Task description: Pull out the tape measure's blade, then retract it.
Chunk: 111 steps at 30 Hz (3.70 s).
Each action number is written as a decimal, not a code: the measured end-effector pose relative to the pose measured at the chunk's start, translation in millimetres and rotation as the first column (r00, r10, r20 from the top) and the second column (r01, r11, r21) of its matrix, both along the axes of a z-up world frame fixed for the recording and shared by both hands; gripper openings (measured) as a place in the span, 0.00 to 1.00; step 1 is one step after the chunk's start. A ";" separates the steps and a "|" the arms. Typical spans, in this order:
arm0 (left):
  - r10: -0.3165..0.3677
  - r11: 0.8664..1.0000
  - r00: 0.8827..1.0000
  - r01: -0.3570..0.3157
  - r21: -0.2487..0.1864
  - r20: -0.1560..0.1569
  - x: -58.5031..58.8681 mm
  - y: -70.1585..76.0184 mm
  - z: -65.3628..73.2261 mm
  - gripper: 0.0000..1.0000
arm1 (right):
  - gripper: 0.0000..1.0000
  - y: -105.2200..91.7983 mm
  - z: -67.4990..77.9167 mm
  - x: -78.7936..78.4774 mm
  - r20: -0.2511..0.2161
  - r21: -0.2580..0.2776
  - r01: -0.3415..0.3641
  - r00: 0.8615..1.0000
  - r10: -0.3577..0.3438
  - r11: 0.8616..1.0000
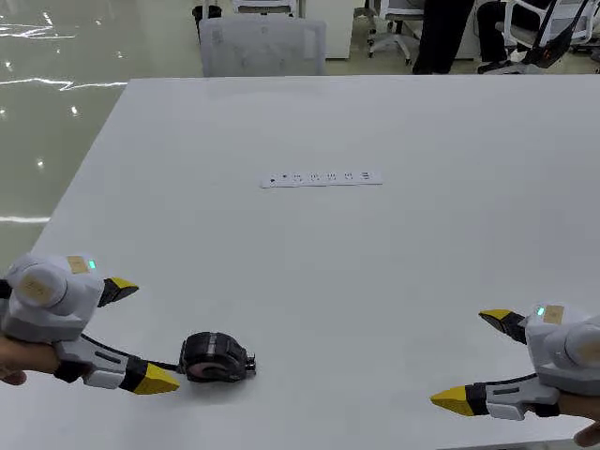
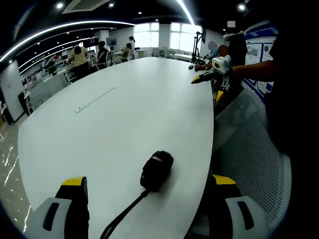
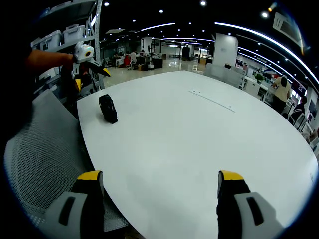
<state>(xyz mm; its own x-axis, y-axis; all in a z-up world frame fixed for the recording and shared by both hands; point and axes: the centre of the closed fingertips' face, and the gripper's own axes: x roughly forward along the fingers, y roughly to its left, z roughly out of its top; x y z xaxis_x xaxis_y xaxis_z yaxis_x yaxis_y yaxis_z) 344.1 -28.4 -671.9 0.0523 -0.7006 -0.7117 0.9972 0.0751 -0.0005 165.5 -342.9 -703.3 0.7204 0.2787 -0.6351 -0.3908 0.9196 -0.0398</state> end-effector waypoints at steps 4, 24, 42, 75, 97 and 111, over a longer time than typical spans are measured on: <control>-0.046 0.998 0.999 0.046 0.034 -0.004 -1.7 -4.5 -1.6 0.98 | 0.96 0.7 -3.4 4.1 -0.006 -0.022 -0.015 1.000 0.015 1.000; -0.371 0.904 0.926 0.343 0.254 0.071 -18.9 -8.1 -35.5 0.92 | 1.00 13.3 -0.6 30.8 0.009 -0.058 -0.094 0.995 0.095 0.994; -0.347 0.907 0.938 0.339 0.249 -0.013 -25.5 -39.2 -54.0 0.62 | 0.99 71.6 4.8 68.9 -0.018 -0.065 -0.305 0.952 0.304 0.950; -0.429 0.847 0.903 0.406 0.344 -0.010 -18.7 -47.8 -82.1 0.31 | 0.89 161.5 -5.0 115.2 0.024 -0.049 -0.506 0.861 0.508 0.861; -0.432 0.831 0.902 0.397 0.389 0.002 -17.4 -47.0 -87.0 0.30 | 0.59 214.8 -54.9 135.9 -0.073 -0.018 -0.581 0.813 0.578 0.814; -0.429 0.838 0.903 0.396 0.375 0.007 -18.0 -46.9 -86.5 0.30 | 0.37 229.6 -82.8 142.1 -0.128 -0.056 -0.612 0.788 0.603 0.789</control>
<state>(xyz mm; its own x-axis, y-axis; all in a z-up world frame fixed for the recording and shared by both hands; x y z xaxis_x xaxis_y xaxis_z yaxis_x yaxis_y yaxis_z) 326.1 -75.3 -758.4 -0.1113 -0.3702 -0.9223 0.9304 -0.3649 0.0342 307.6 -113.3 -786.1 0.3540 0.5762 -0.7367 -0.8737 0.4848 -0.0407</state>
